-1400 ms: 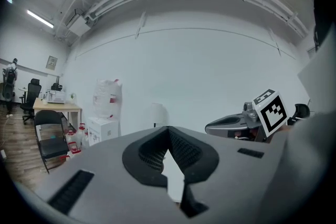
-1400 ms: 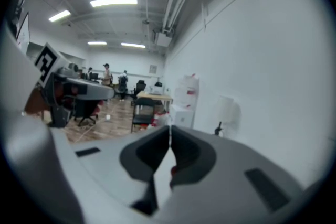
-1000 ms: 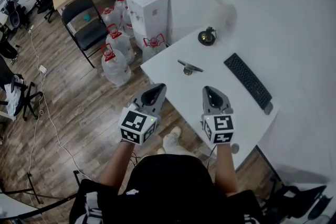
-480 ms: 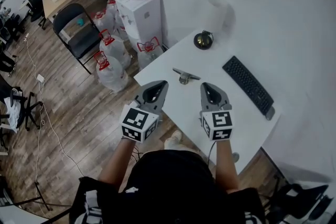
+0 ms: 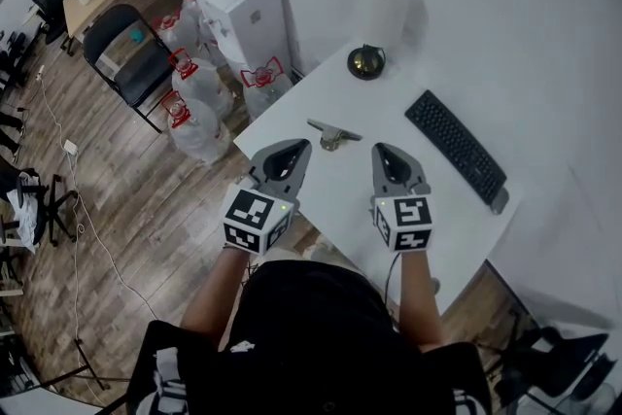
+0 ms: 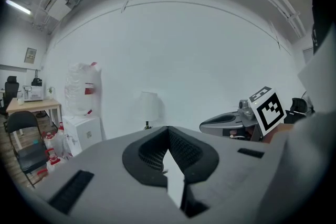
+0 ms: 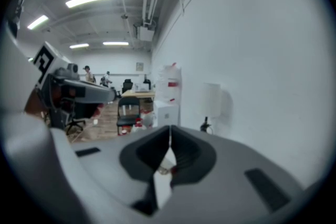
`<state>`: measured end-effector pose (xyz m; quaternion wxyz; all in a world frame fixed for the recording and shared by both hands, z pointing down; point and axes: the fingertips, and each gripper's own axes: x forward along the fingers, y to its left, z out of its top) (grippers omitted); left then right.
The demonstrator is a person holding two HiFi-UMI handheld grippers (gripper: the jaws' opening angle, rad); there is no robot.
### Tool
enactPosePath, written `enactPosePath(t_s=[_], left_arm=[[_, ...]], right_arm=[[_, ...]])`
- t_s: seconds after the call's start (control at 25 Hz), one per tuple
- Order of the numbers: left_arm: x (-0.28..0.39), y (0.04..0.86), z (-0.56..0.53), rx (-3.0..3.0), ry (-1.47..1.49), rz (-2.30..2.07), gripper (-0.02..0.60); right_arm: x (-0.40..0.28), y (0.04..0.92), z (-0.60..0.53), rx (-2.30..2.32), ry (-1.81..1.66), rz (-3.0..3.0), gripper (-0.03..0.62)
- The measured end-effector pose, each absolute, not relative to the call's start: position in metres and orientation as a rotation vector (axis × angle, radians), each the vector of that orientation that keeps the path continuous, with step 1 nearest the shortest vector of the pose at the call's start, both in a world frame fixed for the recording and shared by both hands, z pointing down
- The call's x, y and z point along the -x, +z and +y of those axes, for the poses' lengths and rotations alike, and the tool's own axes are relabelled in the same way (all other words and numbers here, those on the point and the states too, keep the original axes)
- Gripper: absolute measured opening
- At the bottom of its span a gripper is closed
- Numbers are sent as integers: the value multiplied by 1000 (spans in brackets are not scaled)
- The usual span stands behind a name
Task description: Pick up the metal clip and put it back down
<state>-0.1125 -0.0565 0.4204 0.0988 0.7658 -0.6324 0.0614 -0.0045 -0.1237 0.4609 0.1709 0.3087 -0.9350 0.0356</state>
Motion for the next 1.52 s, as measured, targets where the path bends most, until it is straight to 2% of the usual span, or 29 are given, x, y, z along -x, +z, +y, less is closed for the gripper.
enactPosePath(t_s=[0.56, 1.48, 1.52], left_arm=[[93, 454, -83, -2313, 252, -1693, 23], [115, 523, -150, -2410, 426, -1339, 23], [116, 527, -152, -2408, 431, -1321, 53]], right_arm=[[-20, 477, -144, -969, 159, -2585, 35], [1, 518, -176, -1157, 297, -2387, 35], [1, 520, -177, -1164, 303, -2379, 35]])
